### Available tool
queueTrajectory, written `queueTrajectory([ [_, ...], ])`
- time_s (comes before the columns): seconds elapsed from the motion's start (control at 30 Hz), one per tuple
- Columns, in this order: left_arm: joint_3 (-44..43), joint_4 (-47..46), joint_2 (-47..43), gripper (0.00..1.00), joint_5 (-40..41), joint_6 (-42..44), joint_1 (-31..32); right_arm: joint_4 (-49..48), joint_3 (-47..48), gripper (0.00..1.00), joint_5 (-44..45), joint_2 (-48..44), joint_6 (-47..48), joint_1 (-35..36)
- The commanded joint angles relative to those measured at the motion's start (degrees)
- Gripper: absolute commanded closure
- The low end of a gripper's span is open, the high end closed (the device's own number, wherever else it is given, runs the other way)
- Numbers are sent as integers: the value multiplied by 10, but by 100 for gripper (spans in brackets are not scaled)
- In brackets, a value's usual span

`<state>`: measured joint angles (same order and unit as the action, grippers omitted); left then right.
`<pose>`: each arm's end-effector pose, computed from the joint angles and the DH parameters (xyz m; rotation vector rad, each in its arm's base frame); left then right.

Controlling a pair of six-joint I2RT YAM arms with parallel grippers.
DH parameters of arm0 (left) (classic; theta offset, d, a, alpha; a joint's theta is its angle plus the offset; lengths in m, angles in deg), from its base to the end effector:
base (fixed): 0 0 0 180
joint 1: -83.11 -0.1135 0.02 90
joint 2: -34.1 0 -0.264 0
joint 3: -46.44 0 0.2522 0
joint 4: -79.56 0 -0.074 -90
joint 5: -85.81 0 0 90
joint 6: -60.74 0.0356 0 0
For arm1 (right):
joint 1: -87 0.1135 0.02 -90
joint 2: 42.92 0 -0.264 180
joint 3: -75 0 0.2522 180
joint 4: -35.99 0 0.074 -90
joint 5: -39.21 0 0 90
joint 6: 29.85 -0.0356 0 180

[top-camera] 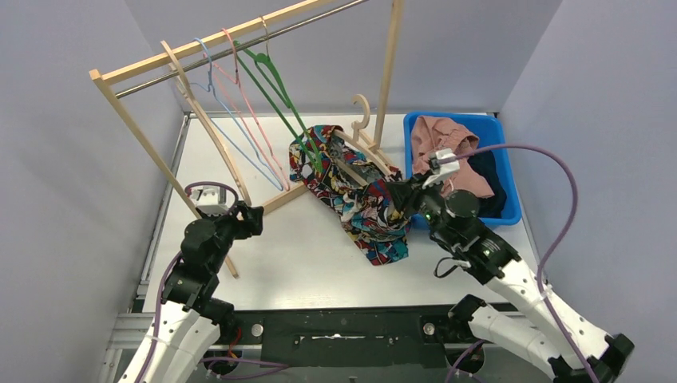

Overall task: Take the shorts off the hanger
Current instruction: Pick up the hanger from the clothes rod.

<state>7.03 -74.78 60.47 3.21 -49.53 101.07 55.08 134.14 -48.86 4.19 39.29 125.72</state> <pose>0.1306 -0.0375 0.2638 -0.1296 1.7991 -0.3623 0.1535 0.1215 0.3460 -0.2460 1.7334 0.7431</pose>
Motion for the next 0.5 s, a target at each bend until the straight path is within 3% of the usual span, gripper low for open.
queueTrajectory([
  [0.0, -24, -20, 9, 31, -11, 7, 2, -76, 53, 100, -18, -116, -24, 3],
  [0.23, -25, -17, 8, 30, -1, 8, 2, 123, 125, 100, 56, -238, -11, 3],
  [0.47, -26, -16, 15, 31, 0, 8, 2, 225, 180, 100, 5, -301, 18, 5],
])
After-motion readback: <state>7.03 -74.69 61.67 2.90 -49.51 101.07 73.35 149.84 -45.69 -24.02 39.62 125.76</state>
